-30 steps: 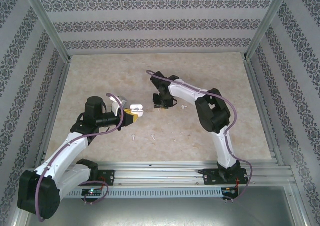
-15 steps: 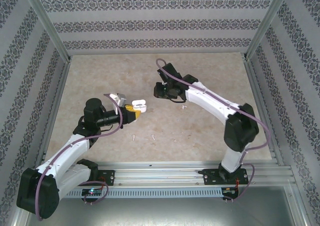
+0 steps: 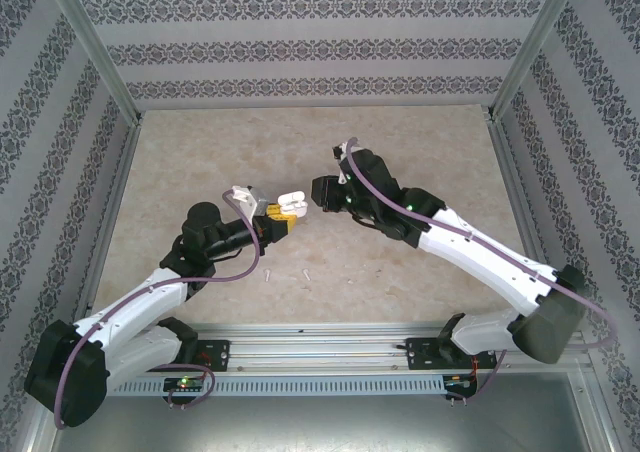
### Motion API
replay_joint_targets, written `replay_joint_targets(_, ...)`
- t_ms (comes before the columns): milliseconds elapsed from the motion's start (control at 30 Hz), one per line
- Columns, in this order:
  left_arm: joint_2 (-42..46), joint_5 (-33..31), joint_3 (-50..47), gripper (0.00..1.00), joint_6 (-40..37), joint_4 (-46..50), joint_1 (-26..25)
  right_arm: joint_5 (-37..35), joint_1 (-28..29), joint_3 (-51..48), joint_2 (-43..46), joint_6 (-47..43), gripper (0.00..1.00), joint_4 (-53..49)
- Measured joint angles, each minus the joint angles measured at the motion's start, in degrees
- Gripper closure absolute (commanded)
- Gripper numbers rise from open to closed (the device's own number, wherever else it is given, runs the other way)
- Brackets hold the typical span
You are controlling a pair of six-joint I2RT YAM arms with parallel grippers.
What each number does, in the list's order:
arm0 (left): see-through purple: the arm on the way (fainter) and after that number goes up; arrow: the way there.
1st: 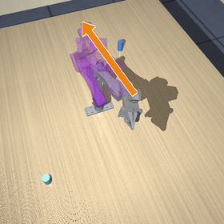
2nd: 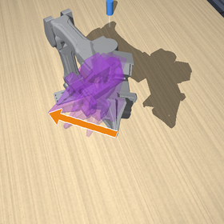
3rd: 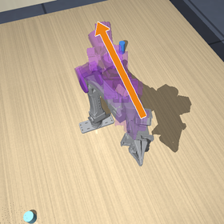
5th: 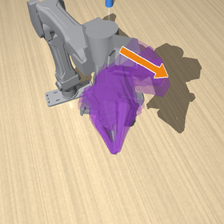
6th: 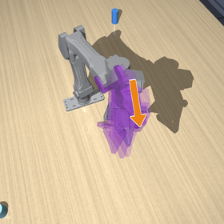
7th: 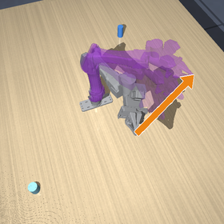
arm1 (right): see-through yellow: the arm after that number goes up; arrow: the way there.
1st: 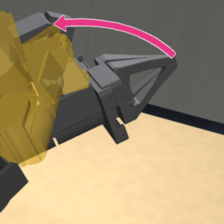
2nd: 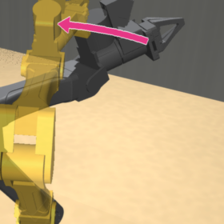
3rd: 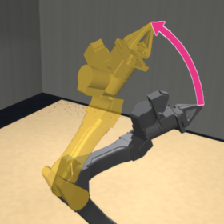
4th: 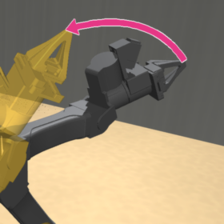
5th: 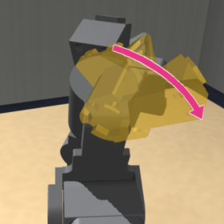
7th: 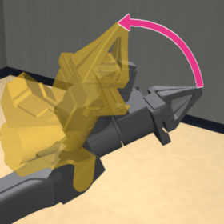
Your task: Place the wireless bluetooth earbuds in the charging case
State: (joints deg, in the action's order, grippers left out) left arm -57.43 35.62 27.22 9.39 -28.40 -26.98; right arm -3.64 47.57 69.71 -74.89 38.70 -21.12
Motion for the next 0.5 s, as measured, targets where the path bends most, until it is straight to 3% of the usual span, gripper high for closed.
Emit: replay_joint_targets(500,-1.84,-5.29,0.0,1.0,-0.76,-2.4,-2.71,-0.87,6.25,-2.49,-0.79,-1.57,0.75,13.77)
